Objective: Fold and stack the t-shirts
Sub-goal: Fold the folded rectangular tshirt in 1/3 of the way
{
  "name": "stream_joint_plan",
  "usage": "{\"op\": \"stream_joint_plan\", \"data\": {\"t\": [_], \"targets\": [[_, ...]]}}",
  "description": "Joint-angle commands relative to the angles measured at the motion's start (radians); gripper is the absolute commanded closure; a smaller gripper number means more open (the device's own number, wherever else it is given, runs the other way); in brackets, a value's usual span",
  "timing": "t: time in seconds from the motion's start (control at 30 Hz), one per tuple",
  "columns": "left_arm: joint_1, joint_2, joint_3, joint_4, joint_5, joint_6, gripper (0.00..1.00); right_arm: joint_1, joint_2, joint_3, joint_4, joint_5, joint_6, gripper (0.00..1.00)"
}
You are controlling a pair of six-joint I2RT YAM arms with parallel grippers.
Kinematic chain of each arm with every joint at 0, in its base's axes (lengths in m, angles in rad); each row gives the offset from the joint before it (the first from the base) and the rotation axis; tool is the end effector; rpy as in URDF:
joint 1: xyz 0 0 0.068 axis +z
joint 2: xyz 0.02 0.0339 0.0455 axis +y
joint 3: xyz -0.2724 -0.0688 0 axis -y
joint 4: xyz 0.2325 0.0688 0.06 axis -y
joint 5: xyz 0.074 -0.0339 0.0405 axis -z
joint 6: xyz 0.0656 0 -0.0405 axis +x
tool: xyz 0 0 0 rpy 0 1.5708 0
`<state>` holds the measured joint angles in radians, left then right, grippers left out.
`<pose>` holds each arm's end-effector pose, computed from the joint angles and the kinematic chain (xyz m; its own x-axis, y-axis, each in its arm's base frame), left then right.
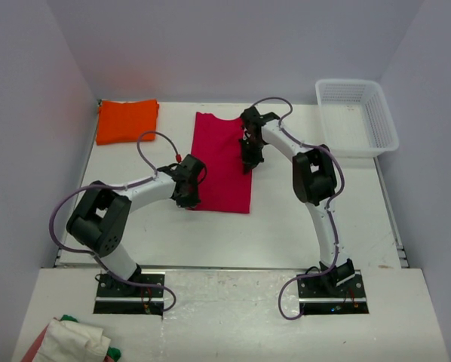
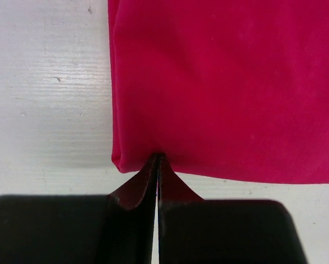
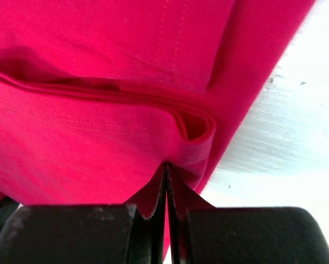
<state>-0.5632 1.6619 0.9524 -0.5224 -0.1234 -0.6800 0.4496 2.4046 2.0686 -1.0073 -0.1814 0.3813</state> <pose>0.2635 -0.1568 0.1476 -0.9315 -0.1498 -0.3315 -0.1164 0.9861 -0.1188 0.4382 0.2246 0.1416 -0.9871 -0.0699 -0.1439 -0.1043 0.9634 0.2471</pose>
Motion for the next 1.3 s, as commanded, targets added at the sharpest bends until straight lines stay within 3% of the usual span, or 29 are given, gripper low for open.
{"op": "stream_joint_plan", "data": {"t": [0.0, 0.4, 0.7, 1.27], "targets": [[-0.006, 0.013, -0.069, 0.033, 0.011, -0.038, 1.0, -0.02, -0.002, 0.025, -0.039, -0.03, 0.002, 1.0], [-0.037, -0.111, -0.21, 0.033, 0.039, -0.084, 1.0, -0.045, 0.005, 0.013, -0.06, -0.035, 0.007, 1.0], [-0.125, -0.169, -0.262, 0.013, 0.044, -0.144, 1.0, -0.045, -0.018, -0.047, -0.038, -0.061, 0.008, 1.0], [-0.328, -0.309, -0.326, -0.053, 0.002, -0.296, 1.0, -0.02, -0.398, -0.745, 0.332, -0.063, 0.12, 1.0]]}}
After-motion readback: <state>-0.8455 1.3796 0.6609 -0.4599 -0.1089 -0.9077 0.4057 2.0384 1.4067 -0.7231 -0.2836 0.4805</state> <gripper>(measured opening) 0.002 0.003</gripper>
